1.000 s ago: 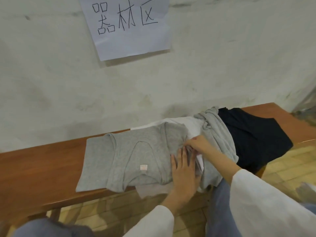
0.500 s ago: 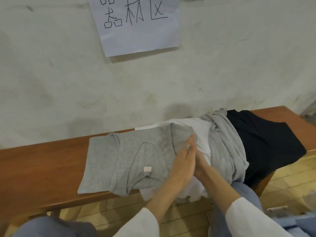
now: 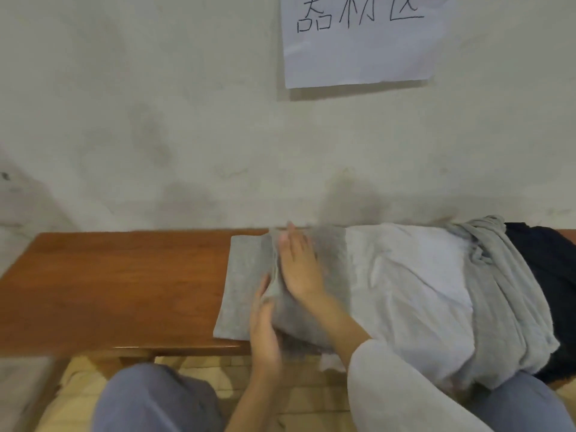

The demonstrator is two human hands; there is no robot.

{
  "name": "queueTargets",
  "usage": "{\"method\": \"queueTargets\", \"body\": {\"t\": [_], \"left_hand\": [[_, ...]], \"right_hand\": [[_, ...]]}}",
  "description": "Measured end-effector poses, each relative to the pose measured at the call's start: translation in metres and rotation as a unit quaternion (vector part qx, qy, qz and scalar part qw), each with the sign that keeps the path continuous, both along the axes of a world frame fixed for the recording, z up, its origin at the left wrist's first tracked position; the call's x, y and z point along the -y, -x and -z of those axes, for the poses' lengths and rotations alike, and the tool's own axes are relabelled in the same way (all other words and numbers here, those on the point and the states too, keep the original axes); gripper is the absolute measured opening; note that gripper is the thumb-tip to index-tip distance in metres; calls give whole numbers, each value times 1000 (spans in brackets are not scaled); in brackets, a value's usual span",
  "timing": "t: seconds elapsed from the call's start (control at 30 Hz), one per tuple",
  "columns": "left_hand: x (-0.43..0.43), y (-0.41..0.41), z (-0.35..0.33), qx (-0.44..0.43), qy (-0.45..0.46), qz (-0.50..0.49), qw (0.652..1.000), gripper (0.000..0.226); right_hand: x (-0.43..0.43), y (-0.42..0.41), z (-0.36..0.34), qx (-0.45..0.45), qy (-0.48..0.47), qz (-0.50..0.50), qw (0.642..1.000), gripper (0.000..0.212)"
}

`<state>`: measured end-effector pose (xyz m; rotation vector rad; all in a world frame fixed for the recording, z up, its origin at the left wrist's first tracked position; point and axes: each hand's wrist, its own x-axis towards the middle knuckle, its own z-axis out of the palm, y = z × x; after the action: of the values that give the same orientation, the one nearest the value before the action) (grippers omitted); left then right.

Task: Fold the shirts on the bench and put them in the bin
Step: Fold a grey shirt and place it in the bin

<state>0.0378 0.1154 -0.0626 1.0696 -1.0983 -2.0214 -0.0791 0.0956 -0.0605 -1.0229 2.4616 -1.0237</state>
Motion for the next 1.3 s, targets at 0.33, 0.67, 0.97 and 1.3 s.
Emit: {"method": "queueTargets", "body": {"t": [0.33,0.67,0.97,1.3], "left_hand": [[67,-27,1,143,28,130,981,16],[73,-22,4,154,149,248,945,59],[70,-26,13,131,161,239,949,62],[104,-63,9,192,222,161,942,65]], "right_hand": [[31,19,6,-147,-153,28,977,42],[41,54,11,-216,-96,-22,972,17],[47,47,18,-112,16,1,994,4],[91,17,0,-165,123,-51,977,7]]}}
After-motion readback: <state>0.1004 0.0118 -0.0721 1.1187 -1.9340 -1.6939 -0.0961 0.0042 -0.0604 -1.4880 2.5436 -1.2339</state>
